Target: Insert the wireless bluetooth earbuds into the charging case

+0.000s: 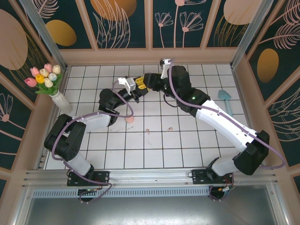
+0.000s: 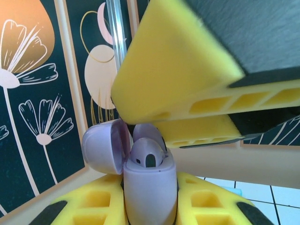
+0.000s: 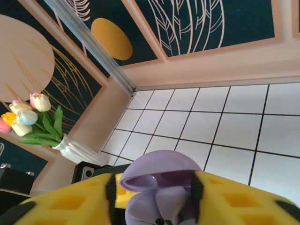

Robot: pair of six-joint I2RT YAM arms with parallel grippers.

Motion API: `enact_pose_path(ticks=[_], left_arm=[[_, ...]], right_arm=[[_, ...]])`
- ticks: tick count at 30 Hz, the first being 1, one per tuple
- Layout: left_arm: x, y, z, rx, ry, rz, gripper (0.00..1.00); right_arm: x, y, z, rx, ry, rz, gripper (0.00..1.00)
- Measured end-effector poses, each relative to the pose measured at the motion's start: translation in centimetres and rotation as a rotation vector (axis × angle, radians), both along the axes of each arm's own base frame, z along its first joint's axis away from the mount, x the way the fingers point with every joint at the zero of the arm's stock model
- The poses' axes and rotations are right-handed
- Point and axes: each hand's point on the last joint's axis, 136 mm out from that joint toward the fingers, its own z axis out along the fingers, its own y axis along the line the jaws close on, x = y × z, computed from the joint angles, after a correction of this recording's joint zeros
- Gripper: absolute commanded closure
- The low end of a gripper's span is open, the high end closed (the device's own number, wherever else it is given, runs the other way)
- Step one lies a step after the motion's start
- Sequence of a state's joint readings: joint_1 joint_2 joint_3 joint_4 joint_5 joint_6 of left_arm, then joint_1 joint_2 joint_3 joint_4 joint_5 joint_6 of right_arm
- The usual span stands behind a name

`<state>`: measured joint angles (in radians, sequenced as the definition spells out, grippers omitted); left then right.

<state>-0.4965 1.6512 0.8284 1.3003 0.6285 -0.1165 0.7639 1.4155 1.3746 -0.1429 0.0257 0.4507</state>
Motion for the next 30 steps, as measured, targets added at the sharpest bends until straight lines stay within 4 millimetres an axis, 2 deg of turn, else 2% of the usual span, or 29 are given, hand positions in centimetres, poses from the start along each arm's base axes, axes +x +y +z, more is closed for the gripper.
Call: enact_pose_path(ticks=[7,16,20,24,27,30], left_arm=[[-0.1,0.1,0.2,-0.009,-0.005,-0.002,1.0],[-0.3,0.2,0.2,-0.014,-0.012,-0.003,1.0],[-0.5,0.1,-0.1,-0.009,-0.004,-0.011,1.0],[-0.8,0.0,-0.4,-0.002,0.004,-0.031,1.0],[-1.0,-0.1,-0.6,0.003,0.008,-0.048,1.0],[-1.1,-0.2,-0.6,0.003,0.014,-0.054,1.0]], right_arm=[[0.3,-0.5,0.8,0.005,0.017,-0.015,0.4],[1.2,-2.4,4.0,0.058,-0.003,-0.066,0.38],[2.8,-4.1,5.9,0.056,0.001,-0.111,0.44],[5.5,-3.8,7.5,0.018,0.008,-0.119,0.55],[7.9,-2.2,6.5,-0.042,0.046,-0.098,0.63],[9.9,-0.3,3.2,-0.128,0.12,-0.06,0.69]])
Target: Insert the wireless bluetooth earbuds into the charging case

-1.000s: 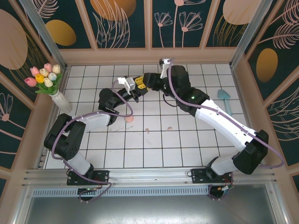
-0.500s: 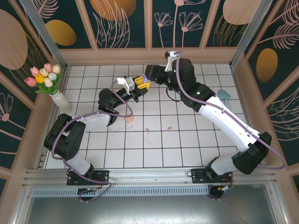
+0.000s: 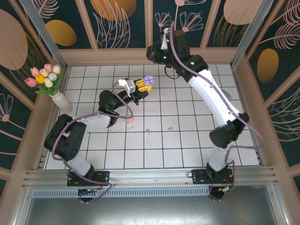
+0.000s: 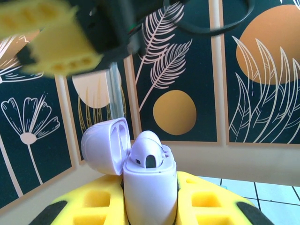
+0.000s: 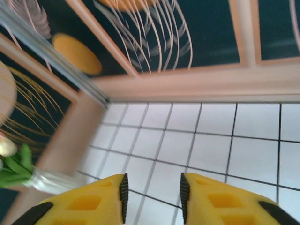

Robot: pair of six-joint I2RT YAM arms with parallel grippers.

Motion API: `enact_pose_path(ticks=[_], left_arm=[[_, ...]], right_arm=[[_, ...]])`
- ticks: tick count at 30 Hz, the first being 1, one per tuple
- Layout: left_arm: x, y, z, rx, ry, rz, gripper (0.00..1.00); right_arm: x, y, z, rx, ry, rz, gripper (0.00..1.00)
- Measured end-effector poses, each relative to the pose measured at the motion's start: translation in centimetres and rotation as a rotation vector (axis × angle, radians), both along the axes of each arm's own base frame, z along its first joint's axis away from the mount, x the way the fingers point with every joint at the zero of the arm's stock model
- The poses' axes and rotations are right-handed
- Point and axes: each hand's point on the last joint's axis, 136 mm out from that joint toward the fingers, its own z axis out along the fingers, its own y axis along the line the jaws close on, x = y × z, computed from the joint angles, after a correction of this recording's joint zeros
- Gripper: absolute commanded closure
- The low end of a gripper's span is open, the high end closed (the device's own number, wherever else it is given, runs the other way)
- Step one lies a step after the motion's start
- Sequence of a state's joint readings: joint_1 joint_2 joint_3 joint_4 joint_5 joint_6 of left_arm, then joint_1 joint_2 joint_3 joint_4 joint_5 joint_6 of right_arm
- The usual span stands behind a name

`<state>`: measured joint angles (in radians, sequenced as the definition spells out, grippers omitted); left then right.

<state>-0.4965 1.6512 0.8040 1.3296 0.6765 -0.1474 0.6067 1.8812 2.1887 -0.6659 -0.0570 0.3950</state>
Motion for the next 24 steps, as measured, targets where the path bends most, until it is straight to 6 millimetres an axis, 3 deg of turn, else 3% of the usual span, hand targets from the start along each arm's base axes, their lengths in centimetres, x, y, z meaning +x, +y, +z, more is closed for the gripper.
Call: enact_pose_path(ticks=[3,6,11,17,21,24], left_arm=[[0.1,0.0,-0.2,0.002,0.012,-0.001,1.0],[0.2,-0.1,-0.4,0.006,0.029,-0.001,1.0],[-0.9,-1.1,-1.5,0.041,0.069,-0.066,1.0],[-0.4,-1.2,-1.8,0.033,0.099,-0.06,1.0],[0.7,-1.0,-2.1,0.02,0.132,-0.028,1.0],[1.7,-1.0,-2.6,0.015,0.17,-0.005,1.0]], right_arm=[[0.7,1.1,-4.6,-0.093,0.104,0.031,0.73],[-0.7,1.4,-8.0,-0.181,0.195,0.063,0.75],[-3.3,1.1,-8.3,-0.218,0.188,0.065,0.75],[-7.4,-3.3,-6.9,-0.192,0.169,0.0,0.67],[-7.8,-7.6,-7.3,-0.136,0.183,-0.118,0.64],[-7.6,-10.5,-9.1,-0.099,0.208,-0.214,0.63]])
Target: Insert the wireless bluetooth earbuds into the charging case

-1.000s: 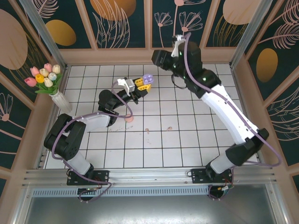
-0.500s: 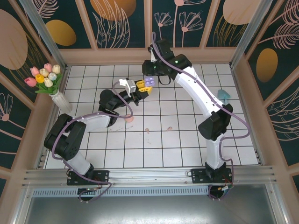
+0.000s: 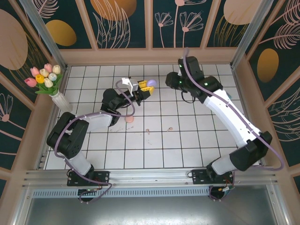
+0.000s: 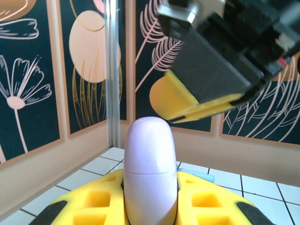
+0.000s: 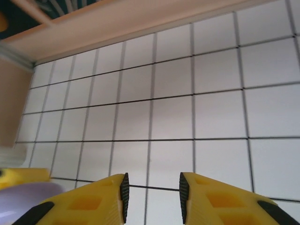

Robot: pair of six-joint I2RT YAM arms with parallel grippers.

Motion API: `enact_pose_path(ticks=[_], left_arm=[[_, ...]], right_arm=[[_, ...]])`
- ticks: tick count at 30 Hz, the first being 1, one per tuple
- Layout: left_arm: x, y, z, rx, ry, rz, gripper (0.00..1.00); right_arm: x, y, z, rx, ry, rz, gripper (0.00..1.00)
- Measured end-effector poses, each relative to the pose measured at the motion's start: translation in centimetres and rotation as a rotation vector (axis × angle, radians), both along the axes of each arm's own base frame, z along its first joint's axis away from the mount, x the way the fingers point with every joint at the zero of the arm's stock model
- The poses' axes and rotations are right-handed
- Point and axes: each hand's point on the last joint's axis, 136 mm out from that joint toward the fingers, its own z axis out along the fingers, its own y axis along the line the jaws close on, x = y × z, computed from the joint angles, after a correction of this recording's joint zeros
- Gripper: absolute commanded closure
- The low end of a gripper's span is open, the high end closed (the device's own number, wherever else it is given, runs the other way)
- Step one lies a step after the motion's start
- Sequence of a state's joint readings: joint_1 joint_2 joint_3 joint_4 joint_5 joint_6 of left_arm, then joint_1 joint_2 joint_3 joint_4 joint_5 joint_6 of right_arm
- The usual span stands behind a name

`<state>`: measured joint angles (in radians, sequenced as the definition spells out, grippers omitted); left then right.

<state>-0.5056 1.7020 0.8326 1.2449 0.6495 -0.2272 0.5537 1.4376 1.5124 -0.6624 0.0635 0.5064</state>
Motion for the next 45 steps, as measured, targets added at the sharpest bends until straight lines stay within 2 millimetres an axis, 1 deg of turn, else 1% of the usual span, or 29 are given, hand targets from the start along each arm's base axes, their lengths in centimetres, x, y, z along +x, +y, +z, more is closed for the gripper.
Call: enact_pose_path(ticks=[2,4,8,11,13,15,19,22,25,28,30,33,34,35,38,40,43,45], left_arm=[[0.9,-0.3,-0.9,-0.003,0.054,0.008,1.0],[2.1,-0.6,-2.5,-0.006,0.146,0.018,1.0],[5.1,-1.5,-7.4,0.005,0.424,0.049,1.0],[7.6,-2.5,-10.7,0.026,0.637,0.075,1.0],[8.7,-3.0,-12.5,0.029,0.746,0.089,1.0],[9.3,-3.3,-14.5,0.034,0.85,0.101,1.0],[10.0,-3.7,-18.6,0.054,1.053,0.131,1.0],[10.1,-3.6,-21.2,0.072,1.173,0.168,0.96],[10.2,-3.4,-23.3,0.096,1.267,0.21,0.92],[10.2,-3.2,-24.7,0.116,1.332,0.243,0.88],[10.2,-3.1,-25.5,0.128,1.369,0.263,0.82],[10.4,-3.0,-25.5,0.134,1.392,0.277,0.76],[10.4,-3.0,-25.6,0.136,1.398,0.28,0.73],[10.3,-3.0,-25.6,0.137,1.401,0.281,0.67],[10.5,-3.2,-25.0,0.138,1.397,0.28,0.51],[10.4,-2.9,-24.5,0.151,1.387,0.298,0.42],[10.5,-1.9,-23.6,0.171,1.376,0.338,0.37],[10.8,-1.0,-22.1,0.169,1.354,0.361,0.36]], right_arm=[[-0.2,-1.2,-2.0,0.016,0.028,-0.045,0.63],[-0.6,-1.9,-4.3,0.028,0.063,-0.079,0.62],[-2.0,-2.8,-9.0,0.043,0.143,-0.132,0.62],[-3.1,-3.3,-11.8,0.055,0.191,-0.166,0.62],[-3.6,-3.4,-13.0,0.066,0.21,-0.182,0.61],[-4.0,-3.4,-13.6,0.078,0.219,-0.19,0.61],[-4.3,-2.6,-13.7,0.106,0.21,-0.191,0.6],[-4.5,-2.0,-13.7,0.116,0.204,-0.182,0.6],[-4.7,-1.6,-13.7,0.124,0.202,-0.178,0.58],[-4.7,-1.4,-13.5,0.133,0.196,-0.178,0.55],[-4.7,-1.3,-13.4,0.137,0.191,-0.175,0.5],[-4.8,-1.1,-13.3,0.134,0.186,-0.168,0.42],[-4.8,-1.0,-13.2,0.132,0.184,-0.165,0.41],[-4.8,-0.8,-13.1,0.133,0.182,-0.161,0.39],[-4.7,-0.3,-12.3,0.14,0.165,-0.147,0.38],[-4.5,0.0,-11.6,0.145,0.152,-0.144,0.37],[-4.2,0.4,-11.0,0.143,0.141,-0.141,0.36],[-4.0,0.7,-10.9,0.139,0.137,-0.136,0.36]])
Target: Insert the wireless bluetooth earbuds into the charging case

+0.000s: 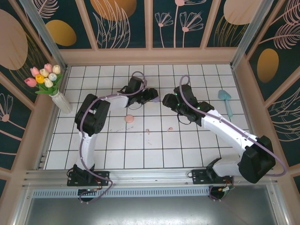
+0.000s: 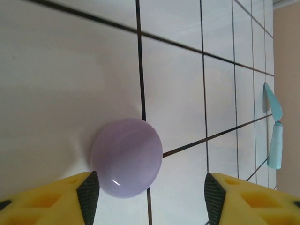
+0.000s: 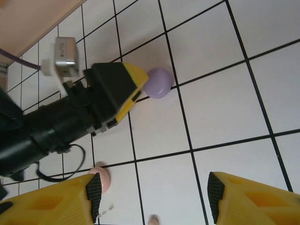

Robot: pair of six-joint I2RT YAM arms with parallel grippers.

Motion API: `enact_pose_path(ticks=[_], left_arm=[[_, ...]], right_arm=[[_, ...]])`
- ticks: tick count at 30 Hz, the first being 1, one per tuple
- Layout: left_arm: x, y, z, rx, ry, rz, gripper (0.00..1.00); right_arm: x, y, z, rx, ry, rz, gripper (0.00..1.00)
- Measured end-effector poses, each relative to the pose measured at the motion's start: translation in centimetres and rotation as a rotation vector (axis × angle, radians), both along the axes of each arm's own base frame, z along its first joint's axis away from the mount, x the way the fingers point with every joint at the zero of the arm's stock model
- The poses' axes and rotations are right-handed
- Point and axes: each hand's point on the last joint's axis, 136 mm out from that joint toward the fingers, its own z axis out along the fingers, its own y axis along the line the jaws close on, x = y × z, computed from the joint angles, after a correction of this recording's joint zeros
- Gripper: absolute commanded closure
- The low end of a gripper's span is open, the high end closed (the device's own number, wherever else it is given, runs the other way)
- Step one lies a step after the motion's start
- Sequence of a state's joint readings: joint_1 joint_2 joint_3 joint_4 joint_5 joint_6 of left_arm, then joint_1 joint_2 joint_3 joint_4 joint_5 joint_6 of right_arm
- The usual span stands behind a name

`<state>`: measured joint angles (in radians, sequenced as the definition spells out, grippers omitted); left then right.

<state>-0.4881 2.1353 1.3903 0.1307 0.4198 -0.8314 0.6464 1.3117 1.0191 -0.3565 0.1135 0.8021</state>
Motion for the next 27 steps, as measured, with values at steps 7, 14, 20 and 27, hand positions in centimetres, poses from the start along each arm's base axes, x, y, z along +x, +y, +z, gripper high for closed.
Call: enact_pose_path(ticks=[7,14,20,27], left_arm=[[1.4,6.1,10.1,0.024,-0.212,0.115,0.33],[-0.1,12.9,19.1,0.14,-0.478,0.277,0.02],[-2.6,18.1,18.9,0.275,-0.552,0.431,0.01],[-3.2,24.2,16.9,0.405,-0.525,0.613,0.01]], right_arm=[[0.3,2.8,-1.5,-0.049,0.037,0.055,0.36],[2.3,10.0,-4.4,-0.163,0.093,0.215,0.35],[3.1,16.1,-8.8,-0.286,0.153,0.337,0.34],[2.4,19.1,-12.8,-0.303,0.272,0.3,0.34]])
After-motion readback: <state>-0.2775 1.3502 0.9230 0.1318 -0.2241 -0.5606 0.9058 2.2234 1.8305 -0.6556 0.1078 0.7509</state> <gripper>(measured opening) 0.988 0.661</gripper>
